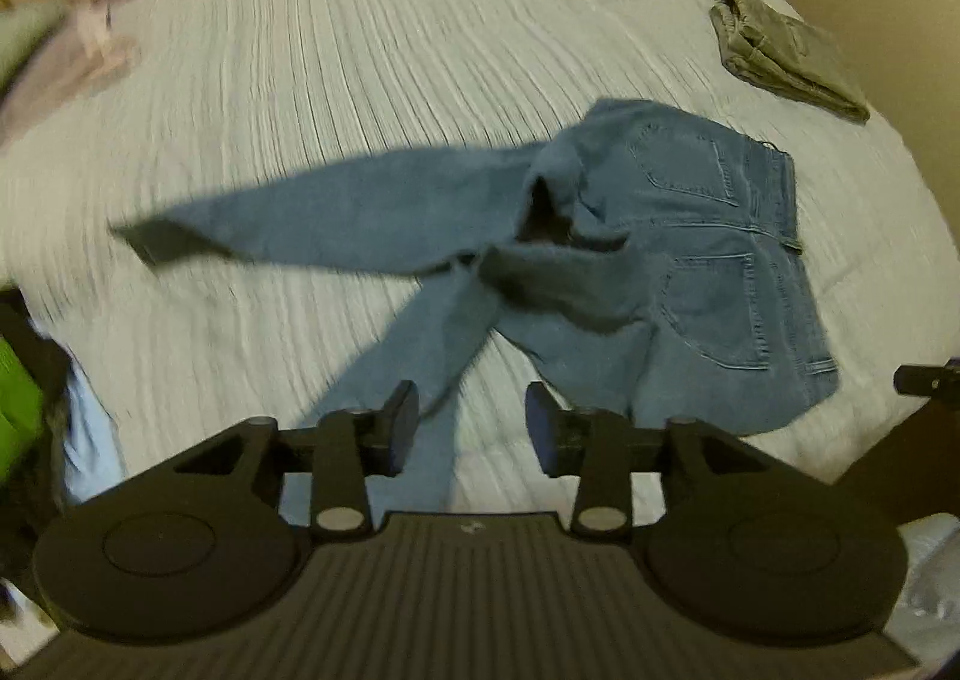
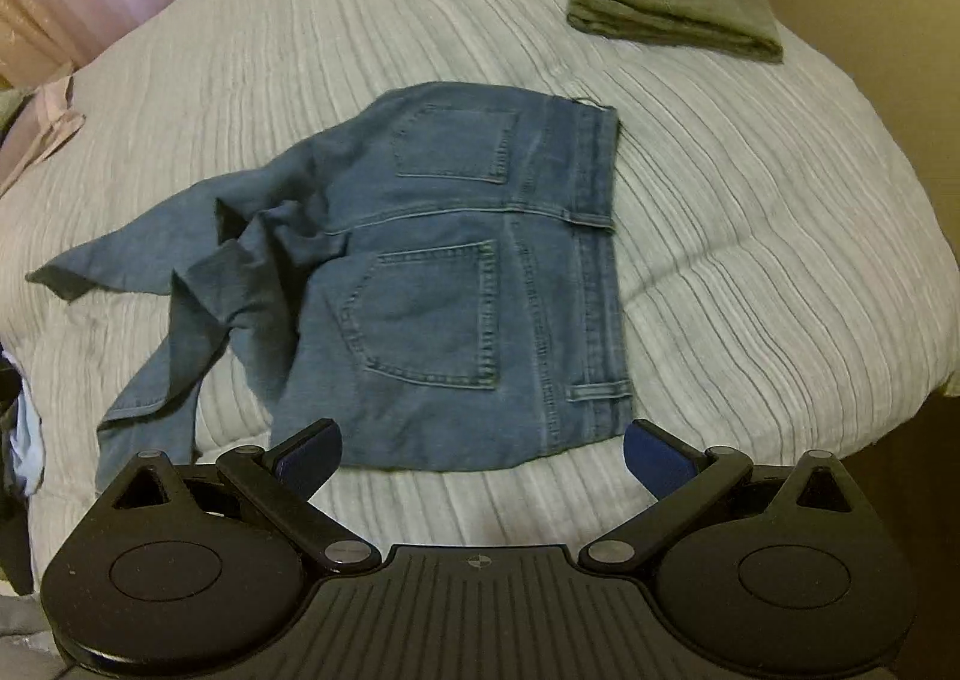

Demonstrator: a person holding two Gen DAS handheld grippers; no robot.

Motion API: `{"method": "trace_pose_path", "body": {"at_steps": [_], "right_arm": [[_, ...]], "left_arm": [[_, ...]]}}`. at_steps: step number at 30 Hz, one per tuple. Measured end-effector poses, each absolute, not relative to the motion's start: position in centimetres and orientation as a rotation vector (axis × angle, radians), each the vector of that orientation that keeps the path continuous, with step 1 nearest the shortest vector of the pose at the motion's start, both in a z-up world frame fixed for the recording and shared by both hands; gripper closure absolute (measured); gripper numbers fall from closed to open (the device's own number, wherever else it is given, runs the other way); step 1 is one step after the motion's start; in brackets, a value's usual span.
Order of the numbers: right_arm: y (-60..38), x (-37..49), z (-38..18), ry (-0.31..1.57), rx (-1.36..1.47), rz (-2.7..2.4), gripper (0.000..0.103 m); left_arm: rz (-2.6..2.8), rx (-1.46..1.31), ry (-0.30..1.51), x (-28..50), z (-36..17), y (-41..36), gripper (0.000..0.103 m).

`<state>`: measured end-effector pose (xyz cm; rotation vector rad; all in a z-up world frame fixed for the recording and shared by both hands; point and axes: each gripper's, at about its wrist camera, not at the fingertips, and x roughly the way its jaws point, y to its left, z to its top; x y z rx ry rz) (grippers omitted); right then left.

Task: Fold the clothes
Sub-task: 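Lift the jeans and lay them flat on the open bed with both grippers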

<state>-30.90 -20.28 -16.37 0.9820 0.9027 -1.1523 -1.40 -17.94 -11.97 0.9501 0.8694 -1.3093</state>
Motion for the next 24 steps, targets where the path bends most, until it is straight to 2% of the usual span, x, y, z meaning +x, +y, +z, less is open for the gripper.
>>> {"method": "trace_pose_path", "body": {"at_steps": [14, 24], "right_arm": [[-12.1, -25.3, -17.6, 0.967, 1.048, -1.239, 0.0], [-7.5, -26.1, -18.6, 0.961, 1.132, -1.329, 0.0]], "left_arm": [[-1.308, 1.041, 0.842, 4.1, -13.2, -12.6, 0.063], [-1.38, 1.074, 0.841, 5.3, -14.7, -9.5, 0.061]]}}
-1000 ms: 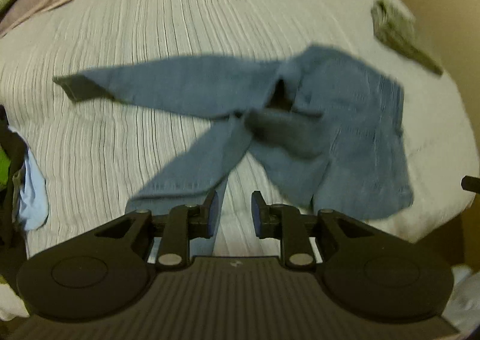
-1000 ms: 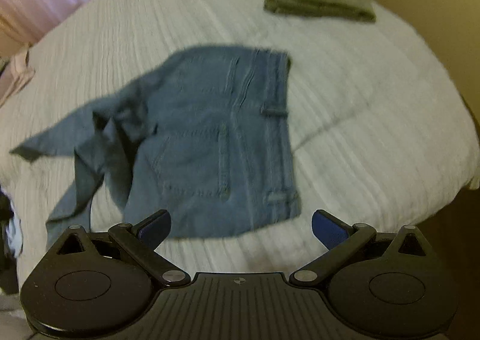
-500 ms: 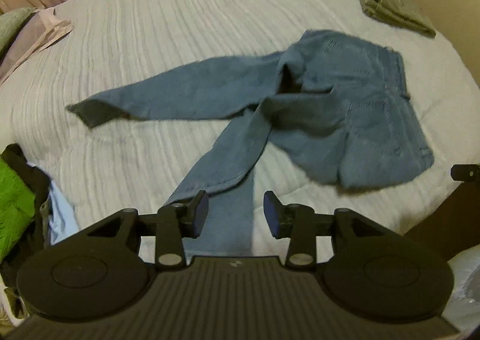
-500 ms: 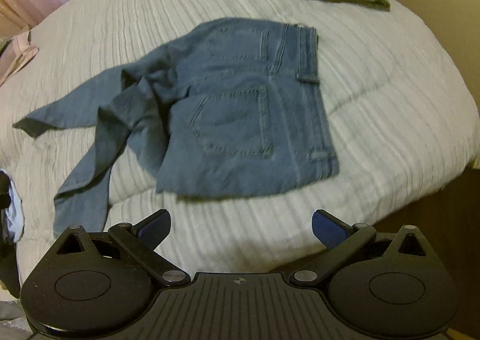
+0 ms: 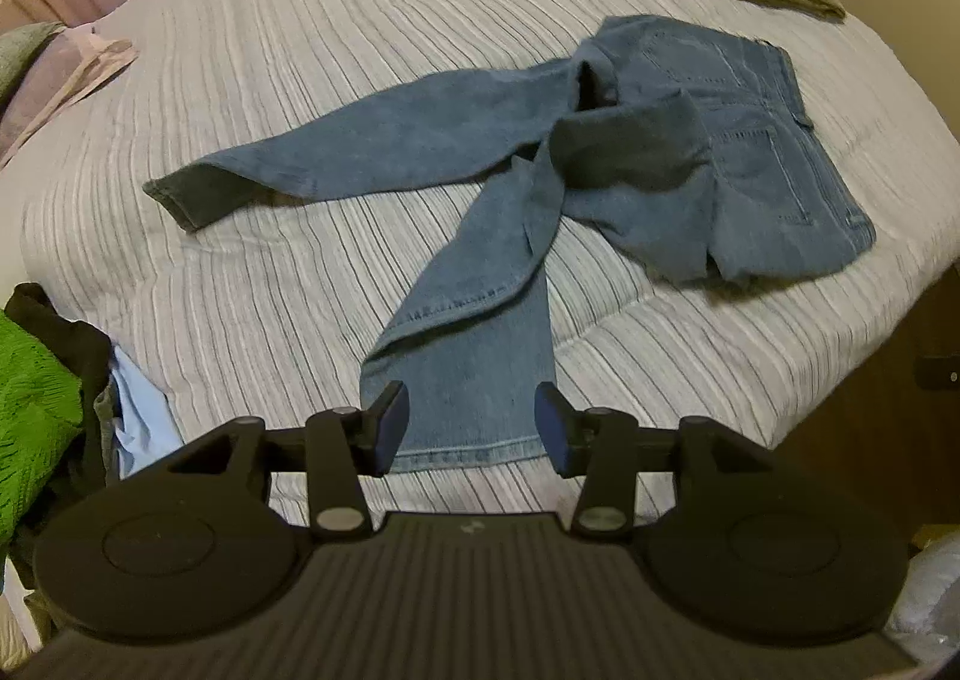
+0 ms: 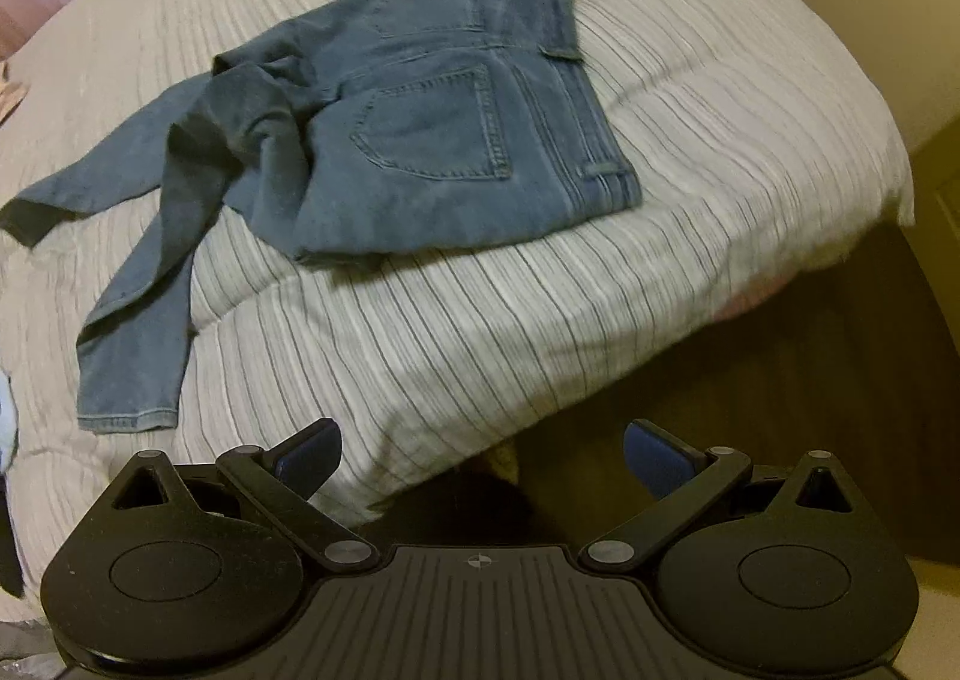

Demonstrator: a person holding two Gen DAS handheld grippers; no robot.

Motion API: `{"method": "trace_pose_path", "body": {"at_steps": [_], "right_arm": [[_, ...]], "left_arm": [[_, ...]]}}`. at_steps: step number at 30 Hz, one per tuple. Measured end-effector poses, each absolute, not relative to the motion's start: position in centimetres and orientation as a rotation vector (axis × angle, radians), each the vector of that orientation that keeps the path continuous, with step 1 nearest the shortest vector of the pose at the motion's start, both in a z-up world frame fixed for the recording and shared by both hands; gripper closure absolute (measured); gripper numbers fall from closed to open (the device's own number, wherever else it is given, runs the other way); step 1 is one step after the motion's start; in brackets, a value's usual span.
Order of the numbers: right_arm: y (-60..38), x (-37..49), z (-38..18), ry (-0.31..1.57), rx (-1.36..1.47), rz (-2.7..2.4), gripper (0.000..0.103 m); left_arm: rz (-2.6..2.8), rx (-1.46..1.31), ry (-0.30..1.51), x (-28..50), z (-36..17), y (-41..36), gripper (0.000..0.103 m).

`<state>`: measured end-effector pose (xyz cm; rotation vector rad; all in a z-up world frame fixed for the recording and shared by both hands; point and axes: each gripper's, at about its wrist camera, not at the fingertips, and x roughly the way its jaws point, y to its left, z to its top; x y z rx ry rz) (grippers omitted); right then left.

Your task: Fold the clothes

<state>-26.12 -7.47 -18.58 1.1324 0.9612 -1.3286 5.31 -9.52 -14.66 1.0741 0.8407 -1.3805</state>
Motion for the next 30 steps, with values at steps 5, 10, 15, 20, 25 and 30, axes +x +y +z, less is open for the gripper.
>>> {"method": "trace_pose_path", "body": {"at_steps": [5, 10, 15, 20, 25, 30], "right_arm": [[-8.8, -27.6, -18.6, 0.931, 1.131, -1.356, 0.0], [-12.6, -29.6, -19.8, 0.931, 1.161, -1.319, 0.0], [-18.2, -31.8, -20.9, 0.963, 1.142, -1.279, 0.0], [-24.3, -34.4, -21.9, 0.993, 1.093, -1.262, 0.0], [-29.2, -36.1, -23.2, 1.0, 1.089, -1.223, 0.0], [-30.3, -37.6, -26.9, 0.965, 1.261, -1.185, 0.0]], "left_arm": [[-1.394, 1.076, 0.845, 4.9, -15.1, -9.5, 0.061], [-1.368, 1.026, 0.878, 4.6, -15.4, -11.2, 0.061], [-1.283, 0.962, 0.943, 4.4, -16.5, -13.7, 0.059], [-1.144, 0.895, 1.025, 4.2, -17.7, -16.5, 0.059], [-1.061, 0.871, 1.032, 3.6, -18.4, -19.1, 0.059], [-1.025, 0.848, 1.052, 4.0, -19.4, -20.1, 0.054]]}}
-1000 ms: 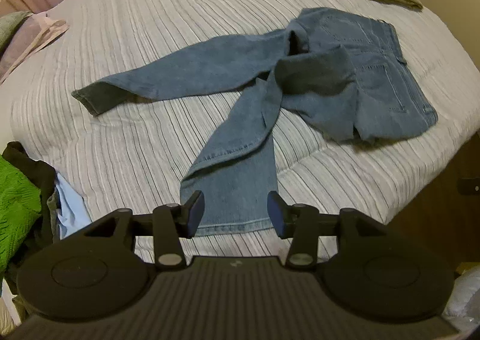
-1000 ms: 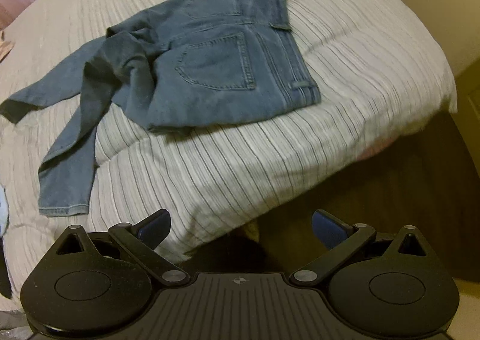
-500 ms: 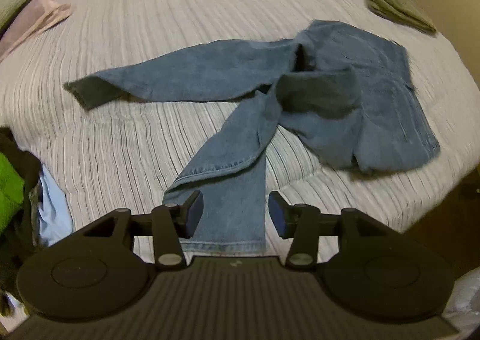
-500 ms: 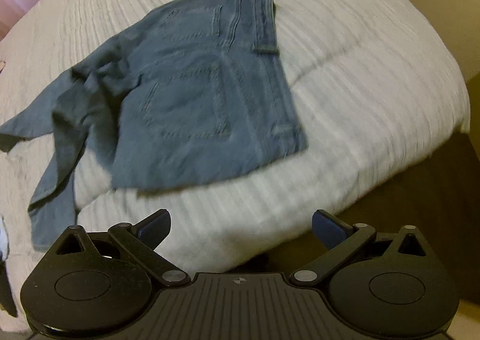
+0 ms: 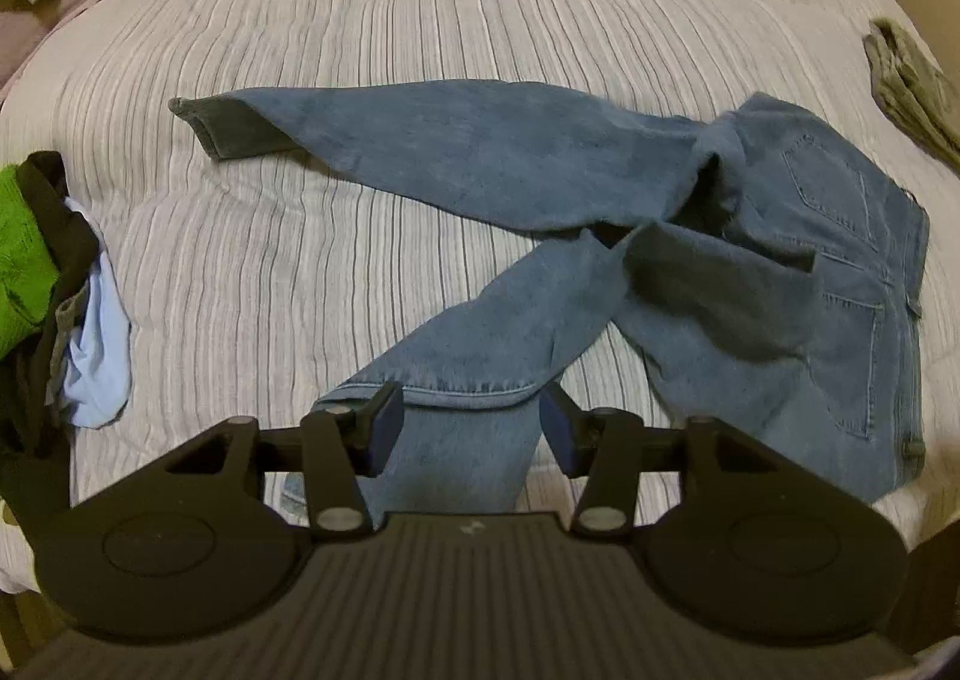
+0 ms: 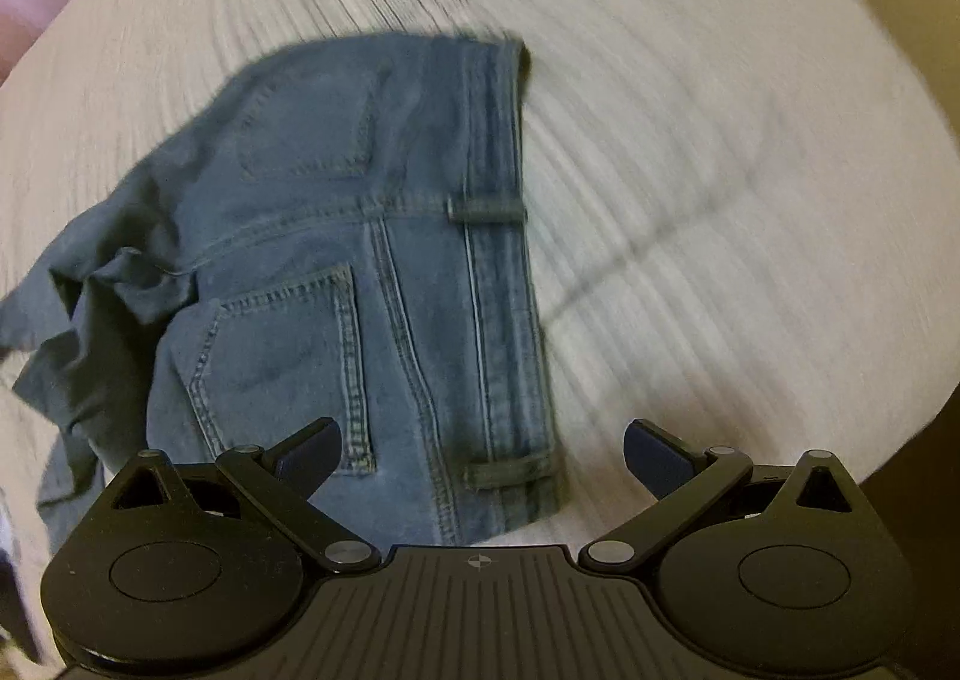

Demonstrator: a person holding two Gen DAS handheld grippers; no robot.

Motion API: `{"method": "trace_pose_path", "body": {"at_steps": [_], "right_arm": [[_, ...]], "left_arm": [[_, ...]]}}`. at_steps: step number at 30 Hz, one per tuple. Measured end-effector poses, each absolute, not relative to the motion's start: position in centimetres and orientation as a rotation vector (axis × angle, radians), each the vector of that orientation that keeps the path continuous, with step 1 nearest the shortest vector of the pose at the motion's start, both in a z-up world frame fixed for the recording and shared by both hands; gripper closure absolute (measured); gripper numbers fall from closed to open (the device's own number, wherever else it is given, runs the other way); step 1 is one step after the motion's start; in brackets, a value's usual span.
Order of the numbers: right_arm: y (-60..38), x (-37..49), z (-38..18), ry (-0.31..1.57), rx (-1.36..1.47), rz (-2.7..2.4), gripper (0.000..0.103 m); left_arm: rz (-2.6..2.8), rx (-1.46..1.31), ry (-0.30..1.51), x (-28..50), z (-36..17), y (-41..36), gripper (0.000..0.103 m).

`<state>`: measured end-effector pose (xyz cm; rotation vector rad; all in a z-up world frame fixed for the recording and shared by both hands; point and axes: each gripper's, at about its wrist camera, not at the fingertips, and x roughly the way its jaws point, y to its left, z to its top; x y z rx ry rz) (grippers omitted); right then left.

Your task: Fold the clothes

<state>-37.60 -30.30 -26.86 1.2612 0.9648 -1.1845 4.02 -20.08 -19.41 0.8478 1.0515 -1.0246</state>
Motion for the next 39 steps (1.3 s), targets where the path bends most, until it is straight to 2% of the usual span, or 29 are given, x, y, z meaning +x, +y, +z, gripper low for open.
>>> {"method": "trace_pose_path", "body": {"at_steps": [7, 9, 12, 14, 17, 19, 20, 21, 22, 23, 26, 27, 32, 36, 39], "right_arm": [[-26.5, -39.7, -32.9, 0.912, 1.471, -1.223, 0.0], [-25.3, -40.6, -33.9, 0.834, 1.524, -1.25, 0.0], [-23.5, -41.5, -35.0, 0.617, 1.621, -1.313, 0.0], [-22.9, -41.6, -35.3, 0.52, 1.645, -1.37, 0.0], [-22.6, -41.3, -35.3, 0.451, 1.64, -1.396, 0.001], [-22.8, -40.7, -34.9, 0.51, 1.595, -1.396, 0.036], [-22.9, -40.5, -34.8, 0.541, 1.576, -1.397, 0.044], [-22.8, -40.7, -34.6, 0.567, 1.571, -1.405, 0.058], [-22.6, -41.2, -34.3, 0.561, 1.578, -1.412, 0.079], [-22.4, -41.8, -33.8, 0.551, 1.586, -1.412, 0.086], [-22.1, -43.3, -30.4, 0.482, 1.581, -1.338, 0.089], [-22.0, -43.5, -28.9, 0.455, 1.56, -1.307, 0.091], [-25.4, -42.7, -18.6, 0.193, 1.416, -1.128, 0.092], [-33.3, -40.2, -11.3, 0.141, 1.227, -1.016, 0.092], [-42.1, -38.7, -8.5, 0.112, 1.169, -1.0, 0.092]], "left_arm": [[-1.15, 0.99, 0.993, 3.4, -24.0, -18.8, 0.048], [-1.197, 1.051, 0.951, 2.8, -26.0, -18.5, 0.048], [-1.236, 1.115, 0.893, 2.1, -29.3, -18.4, 0.047], [-1.238, 1.147, 0.82, 1.8, -31.2, -18.5, 0.047], [-1.219, 1.224, 0.603, 1.2, -33.2, -18.3, 0.046], [-1.249, 1.298, 0.495, 1.0, -34.4, -17.9, 0.044], [-1.273, 1.345, 0.461, 1.0, -35.1, -17.5, 0.047], [-1.304, 1.383, 0.434, 1.0, -35.7, -17.2, 0.052], [-1.336, 1.406, 0.411, 1.2, -36.1, -16.8, 0.072], [-1.352, 1.411, 0.399, 1.4, -36.0, -16.6, 0.095], [-1.377, 1.38, 0.384, 2.5, -34.6, -16.3, 0.098], [-1.382, 1.344, 0.38, 3.1, -33.2, -16.2, 0.098], [-1.342, 1.18, 0.349, 7.8, -23.7, -17.2, 0.099], [-1.286, 1.074, 0.292, 12.8, -15.4, -19.8, 0.099], [-1.228, 1.025, 0.181, 17.4, -10.7, -24.7, 0.099]]}}
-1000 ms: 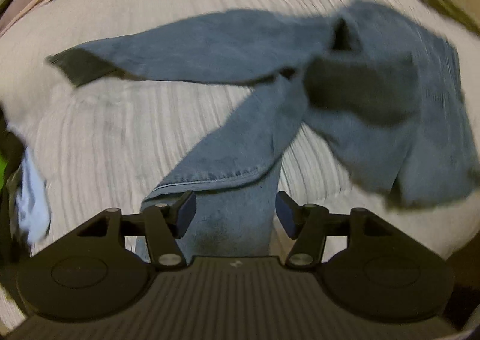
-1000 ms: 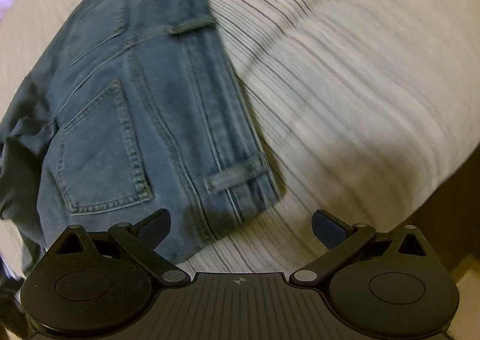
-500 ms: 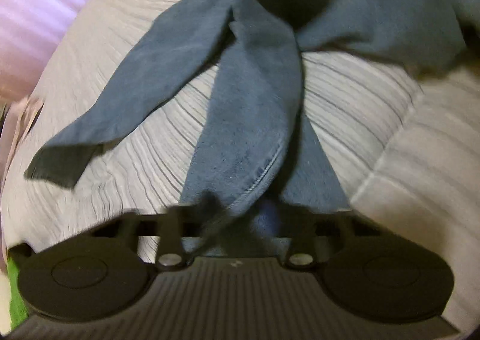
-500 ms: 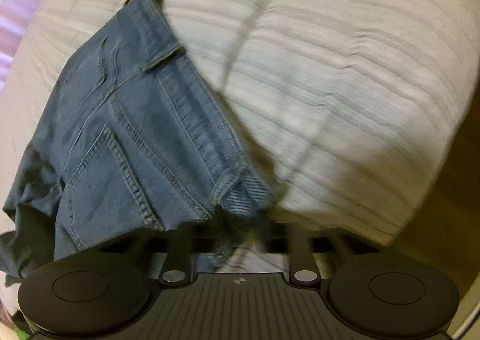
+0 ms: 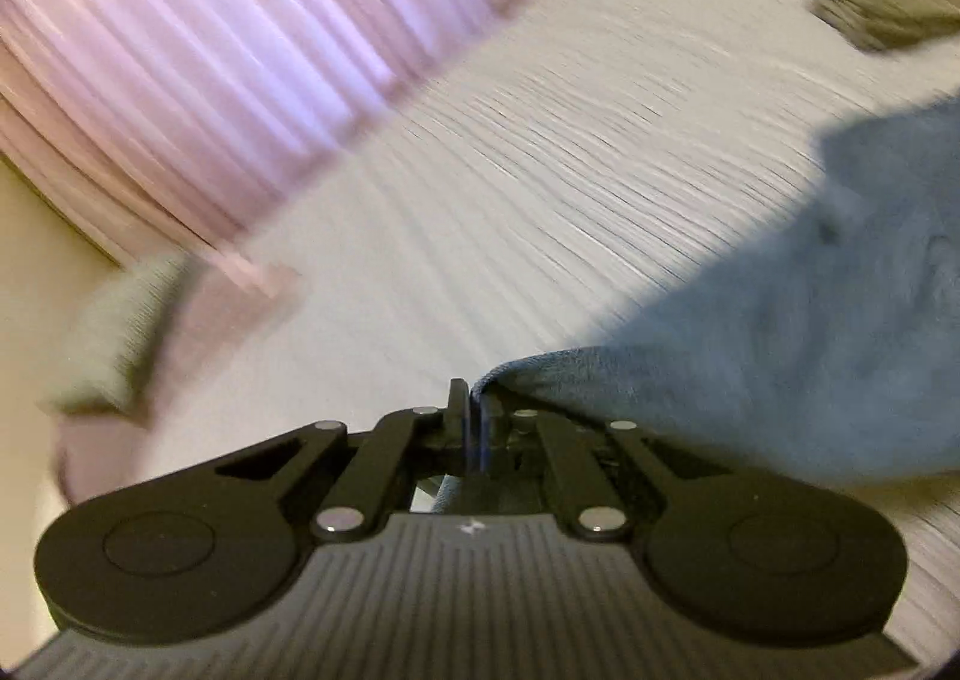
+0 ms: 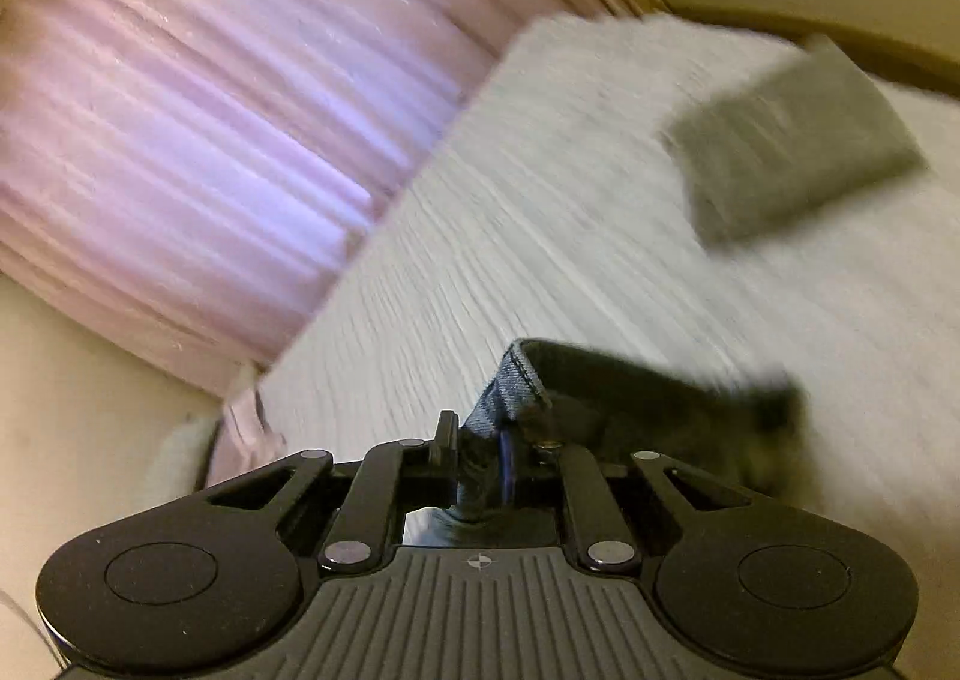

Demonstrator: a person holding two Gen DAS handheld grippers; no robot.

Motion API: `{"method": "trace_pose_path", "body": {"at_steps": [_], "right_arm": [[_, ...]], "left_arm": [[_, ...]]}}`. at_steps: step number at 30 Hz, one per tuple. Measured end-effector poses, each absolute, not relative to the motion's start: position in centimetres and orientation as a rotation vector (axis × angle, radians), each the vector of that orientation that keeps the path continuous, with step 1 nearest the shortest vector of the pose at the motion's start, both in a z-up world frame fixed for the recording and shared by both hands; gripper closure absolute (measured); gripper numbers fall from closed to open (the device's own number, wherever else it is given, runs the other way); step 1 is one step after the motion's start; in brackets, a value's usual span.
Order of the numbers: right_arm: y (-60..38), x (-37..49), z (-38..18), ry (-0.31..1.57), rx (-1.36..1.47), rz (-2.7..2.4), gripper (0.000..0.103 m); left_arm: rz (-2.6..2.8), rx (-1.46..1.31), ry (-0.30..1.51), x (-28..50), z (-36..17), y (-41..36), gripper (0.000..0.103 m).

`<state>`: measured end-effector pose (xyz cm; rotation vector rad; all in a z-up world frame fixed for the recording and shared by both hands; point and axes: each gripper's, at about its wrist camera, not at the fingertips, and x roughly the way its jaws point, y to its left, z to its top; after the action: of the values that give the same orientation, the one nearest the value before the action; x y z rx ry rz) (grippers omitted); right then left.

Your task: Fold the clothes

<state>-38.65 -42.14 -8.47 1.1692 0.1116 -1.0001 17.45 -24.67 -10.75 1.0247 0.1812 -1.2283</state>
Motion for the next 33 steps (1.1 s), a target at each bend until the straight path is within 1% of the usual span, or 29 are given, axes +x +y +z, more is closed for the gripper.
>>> {"method": "trace_pose_path", "body": {"at_steps": [2, 4, 5, 6, 7, 8, 9, 11, 13, 15, 17, 18, 20, 21, 24, 26, 29, 31, 33], "right_arm": [[-48.8, -37.3, -7.4, 0.067, 1.163, -1.03, 0.092], [-55.0, -35.7, -6.9, -0.016, 1.17, -1.085, 0.091], [-57.5, -34.9, -6.8, -0.032, 1.173, -1.112, 0.085], [-59.8, -34.2, -6.7, -0.047, 1.173, -1.141, 0.053], [-61.0, -33.7, -6.6, -0.057, 1.161, -1.183, 0.016], [-61.4, -33.3, -6.3, -0.076, 1.126, -1.233, 0.008], [-61.3, -32.9, -6.3, -0.083, 1.068, -1.258, 0.008], [-60.2, -32.5, -7.4, -0.002, 0.986, -1.222, 0.008], [-58.1, -33.1, -10.6, 0.106, 0.955, -1.2, 0.008], [-55.6, -33.8, -15.1, 0.213, 0.974, -1.176, 0.008], [-52.8, -34.9, -20.2, 0.326, 1.037, -1.174, 0.009], [-52.0, -35.5, -22.6, 0.353, 1.077, -1.185, 0.009], [-50.5, -36.5, -27.4, 0.406, 1.157, -1.205, 0.017], [-49.9, -37.0, -29.6, 0.416, 1.197, -1.215, 0.019], [-50.7, -38.1, -33.1, 0.256, 1.285, -1.258, 0.019], [-52.0, -38.7, -35.0, 0.148, 1.32, -1.285, 0.019], [-54.9, -38.9, -36.4, 0.047, 1.337, -1.307, 0.019], [-56.1, -38.9, -37.1, 0.017, 1.338, -1.303, 0.019], [-57.2, -38.5, -37.9, 0.016, 1.336, -1.304, 0.019]], "left_arm": [[-1.19, 0.976, 0.149, 20.8, -8.6, -30.3, 0.099], [-1.146, 0.925, 0.132, 24.0, -6.7, -36.3, 0.099], [-1.117, 0.894, 0.133, 25.3, -6.0, -39.3, 0.098], [-1.076, 0.852, 0.147, 26.7, -5.4, -42.5, 0.096], [-1.026, 0.817, 0.172, 28.0, -5.0, -45.5, 0.087], [-0.964, 0.802, 0.2, 29.0, -5.0, -48.1, 0.079], [-0.896, 0.792, 0.223, 29.7, -5.2, -50.1, 0.078], [-0.869, 0.751, 0.301, 30.6, -6.2, -51.6, 0.067], [-0.908, 0.708, 0.438, 31.4, -8.8, -50.6, 0.063], [-0.942, 0.671, 0.594, 32.3, -11.9, -48.9, 0.062], [-0.929, 0.641, 0.78, 33.1, -16.3, -45.5, 0.062], [-0.911, 0.614, 0.87, 33.3, -18.6, -43.5, 0.062], [-0.861, 0.545, 1.047, 33.5, -23.0, -39.5, 0.063], [-0.831, 0.503, 1.118, 33.2, -24.8, -37.6, 0.063], [-0.736, 0.364, 1.284, 31.8, -29.4, -32.5, 0.062], [-0.697, 0.267, 1.335, 31.4, -31.0, -30.9, 0.059], [-0.662, 0.148, 1.347, 31.3, -32.4, -29.6, 0.053], [-0.652, 0.075, 1.323, 32.1, -33.1, -30.0, 0.049], [-0.653, 0.006, 1.297, 32.8, -34.0, -30.7, 0.047]]}}
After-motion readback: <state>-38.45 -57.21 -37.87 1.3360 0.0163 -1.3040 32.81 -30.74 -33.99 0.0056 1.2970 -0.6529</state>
